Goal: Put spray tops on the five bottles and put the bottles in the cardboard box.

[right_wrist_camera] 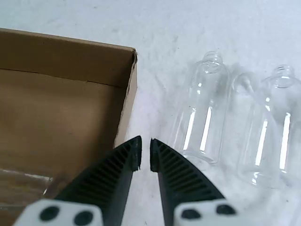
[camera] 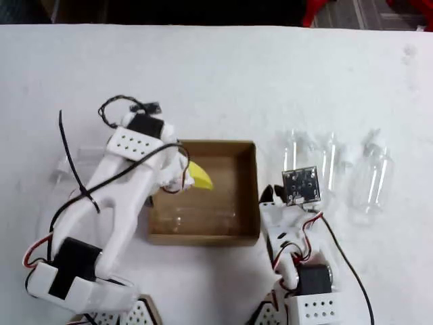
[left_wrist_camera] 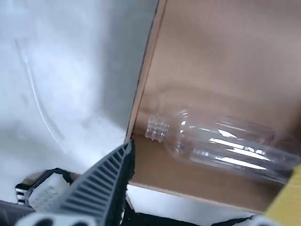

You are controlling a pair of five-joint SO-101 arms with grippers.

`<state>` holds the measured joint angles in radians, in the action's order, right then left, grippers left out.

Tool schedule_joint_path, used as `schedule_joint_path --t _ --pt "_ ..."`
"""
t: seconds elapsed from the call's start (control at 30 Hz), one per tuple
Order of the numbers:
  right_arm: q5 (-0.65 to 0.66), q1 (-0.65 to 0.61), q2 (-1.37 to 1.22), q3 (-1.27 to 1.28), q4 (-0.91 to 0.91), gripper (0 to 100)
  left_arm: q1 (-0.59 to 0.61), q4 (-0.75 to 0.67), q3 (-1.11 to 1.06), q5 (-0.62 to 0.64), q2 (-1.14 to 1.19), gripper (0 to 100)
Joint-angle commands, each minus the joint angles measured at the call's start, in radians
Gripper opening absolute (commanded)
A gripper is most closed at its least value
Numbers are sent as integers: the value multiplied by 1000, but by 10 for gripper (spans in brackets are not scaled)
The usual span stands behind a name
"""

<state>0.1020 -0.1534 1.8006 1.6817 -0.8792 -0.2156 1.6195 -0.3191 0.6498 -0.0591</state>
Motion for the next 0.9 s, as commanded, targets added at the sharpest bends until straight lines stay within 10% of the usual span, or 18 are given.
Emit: schedule_joint_path --t 0.0,0.87 --pt "11 -7 1 9 -2 22 -15 -9 -20 -52 -33 475" --pt "11 -7 1 9 -2 22 7 -264 -2 114 203 416"
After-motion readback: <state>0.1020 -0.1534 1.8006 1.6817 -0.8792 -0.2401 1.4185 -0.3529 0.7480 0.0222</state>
